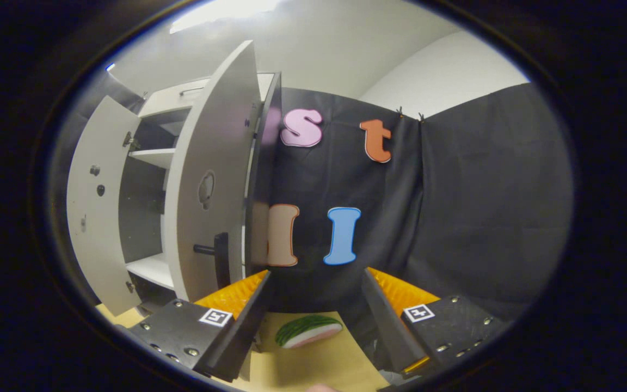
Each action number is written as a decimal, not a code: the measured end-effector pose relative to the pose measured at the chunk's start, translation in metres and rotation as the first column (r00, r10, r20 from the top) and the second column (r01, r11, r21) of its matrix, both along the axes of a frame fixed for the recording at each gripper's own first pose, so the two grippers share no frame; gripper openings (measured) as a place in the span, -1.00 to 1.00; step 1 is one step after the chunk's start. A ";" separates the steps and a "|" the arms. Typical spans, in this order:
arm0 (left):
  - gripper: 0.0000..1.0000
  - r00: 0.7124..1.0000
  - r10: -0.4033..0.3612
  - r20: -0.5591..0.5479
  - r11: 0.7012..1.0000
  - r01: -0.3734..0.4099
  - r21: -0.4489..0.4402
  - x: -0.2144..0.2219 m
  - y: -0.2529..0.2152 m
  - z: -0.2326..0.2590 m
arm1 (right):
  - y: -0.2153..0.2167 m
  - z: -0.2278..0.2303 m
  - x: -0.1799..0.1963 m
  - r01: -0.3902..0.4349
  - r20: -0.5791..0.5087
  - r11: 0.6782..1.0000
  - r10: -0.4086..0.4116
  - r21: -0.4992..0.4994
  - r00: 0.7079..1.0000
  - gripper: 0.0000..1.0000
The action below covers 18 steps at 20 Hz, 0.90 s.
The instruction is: Grasp the bottle in the cabinet with the left hand and place it on the coaster, then close the right door with the right hand and the left door with the left hand.
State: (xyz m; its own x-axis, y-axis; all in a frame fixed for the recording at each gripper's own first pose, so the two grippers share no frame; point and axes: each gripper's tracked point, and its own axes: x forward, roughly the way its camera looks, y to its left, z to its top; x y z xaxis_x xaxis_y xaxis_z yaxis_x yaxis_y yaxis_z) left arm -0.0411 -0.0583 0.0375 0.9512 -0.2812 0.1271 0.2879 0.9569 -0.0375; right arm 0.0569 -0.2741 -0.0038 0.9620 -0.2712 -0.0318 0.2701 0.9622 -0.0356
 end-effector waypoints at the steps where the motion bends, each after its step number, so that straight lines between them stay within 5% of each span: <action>1: 0.94 1.000 0.019 -0.002 1.000 -0.019 -0.006 0.001 0.009 0.000 | 0.004 0.001 0.009 0.000 -0.003 1.000 0.000 0.016 1.000 0.97; 5: 0.92 0.996 0.085 -0.004 0.996 -0.085 -0.013 0.004 0.049 -0.001 | 0.032 -0.004 0.037 -0.042 -0.004 0.999 0.042 0.001 0.999 1.00; 6: 0.92 0.995 0.097 -0.008 0.995 -0.097 -0.016 0.003 0.055 -0.002 | 0.032 0.001 0.031 -0.036 0.007 0.999 0.036 -0.007 0.999 0.73; 8: 0.92 0.994 0.110 -0.019 0.994 -0.110 -0.027 0.005 0.066 -0.004 | 0.034 -0.004 0.027 -0.018 0.008 0.999 0.018 0.030 1.000 0.66; 13: 0.91 0.992 0.126 -0.025 0.990 -0.127 -0.056 0.008 0.080 -0.001 | 0.035 0.000 0.026 0.029 -0.002 0.999 -0.029 0.044 1.000 0.72; 15: 0.89 0.994 0.112 -0.019 0.992 -0.113 -0.057 0.005 0.078 0.003 | 0.047 0.000 0.030 0.006 -0.008 0.997 -0.005 0.073 1.000 0.72; 16: 0.89 0.994 0.107 -0.012 0.993 -0.107 -0.054 0.004 0.077 0.005 | 0.054 -0.002 0.032 -0.017 -0.011 0.996 0.018 0.083 1.000 0.55; 18: 0.89 0.995 0.103 -0.003 0.994 -0.103 -0.040 0.004 0.075 0.008 | 0.070 -0.002 0.033 -0.058 -0.011 0.994 0.059 0.091 0.998 0.69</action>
